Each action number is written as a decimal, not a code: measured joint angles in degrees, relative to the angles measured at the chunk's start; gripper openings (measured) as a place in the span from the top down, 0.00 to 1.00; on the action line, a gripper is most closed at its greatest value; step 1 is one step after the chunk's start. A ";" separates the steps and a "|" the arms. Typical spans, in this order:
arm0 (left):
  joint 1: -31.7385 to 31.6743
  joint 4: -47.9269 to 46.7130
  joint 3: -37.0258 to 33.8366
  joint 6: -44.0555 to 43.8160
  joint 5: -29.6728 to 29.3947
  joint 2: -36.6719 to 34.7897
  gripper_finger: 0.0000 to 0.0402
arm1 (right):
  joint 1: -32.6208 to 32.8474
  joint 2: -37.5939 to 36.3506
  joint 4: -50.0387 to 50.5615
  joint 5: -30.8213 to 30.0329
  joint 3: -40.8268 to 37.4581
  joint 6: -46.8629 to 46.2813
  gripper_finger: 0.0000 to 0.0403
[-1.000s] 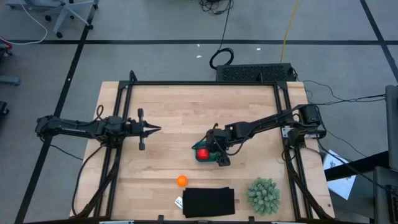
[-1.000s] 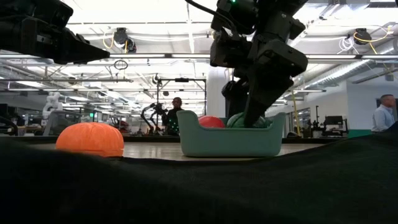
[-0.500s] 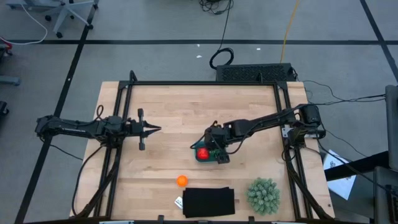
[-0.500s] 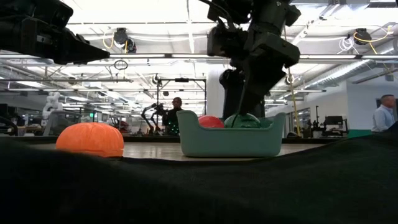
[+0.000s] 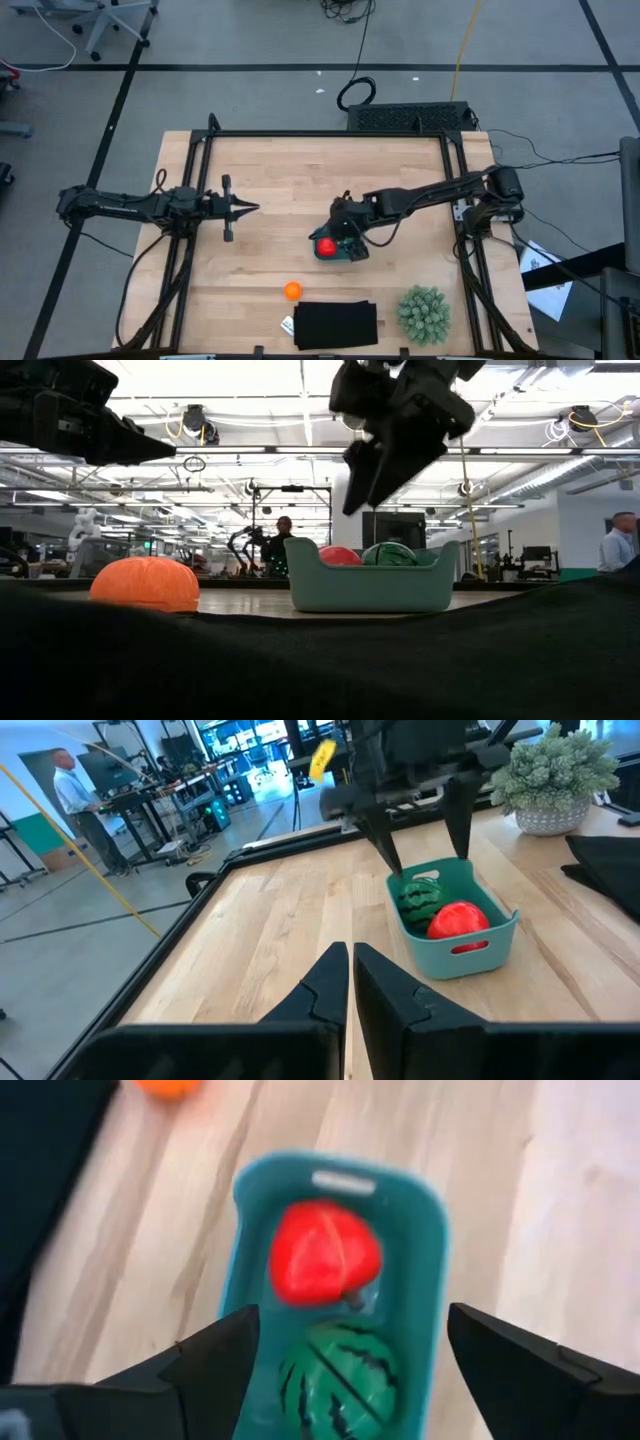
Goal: Pick and placing Produce into tupperware
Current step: Adjust the blue container
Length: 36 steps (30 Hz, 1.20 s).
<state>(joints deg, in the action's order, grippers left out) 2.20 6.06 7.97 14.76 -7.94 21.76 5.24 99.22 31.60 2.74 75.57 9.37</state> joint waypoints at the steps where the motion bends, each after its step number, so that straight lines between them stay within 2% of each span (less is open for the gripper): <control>1: 0.02 -0.03 0.00 0.00 0.00 0.00 0.94 | -0.18 -0.53 -0.60 -0.18 0.00 0.11 0.25; 4: 0.01 -0.01 0.00 0.00 0.00 0.00 0.94 | -0.49 -1.26 -1.26 -3.74 0.09 0.43 0.32; 7: 0.02 -0.05 0.00 0.00 -0.01 -0.01 0.94 | -0.85 -0.65 -0.86 -7.38 0.04 0.12 0.45; 14: 0.01 -0.39 0.00 0.00 -0.02 0.00 0.94 | -1.37 0.51 -0.95 -7.78 0.02 0.37 0.89; 16: 0.02 -0.38 0.00 0.00 -0.04 -0.01 0.94 | -1.61 0.48 -0.94 -7.93 0.02 1.17 0.97; 25: 0.01 -0.49 0.00 0.00 -0.07 -0.01 0.94 | -5.66 0.48 3.01 -10.15 -0.58 -2.57 1.00; 29: -0.01 -0.78 0.00 0.00 -0.09 -0.02 0.94 | -7.09 0.48 3.02 -10.10 -3.18 -4.06 1.00; 36: 0.01 -0.84 0.00 0.02 -0.11 -0.02 0.94 | -8.48 0.48 0.32 -6.83 -6.68 -5.94 1.00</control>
<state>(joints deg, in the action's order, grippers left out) 2.22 5.21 7.97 14.79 -8.05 21.74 -3.24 99.70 31.92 -4.08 68.89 3.43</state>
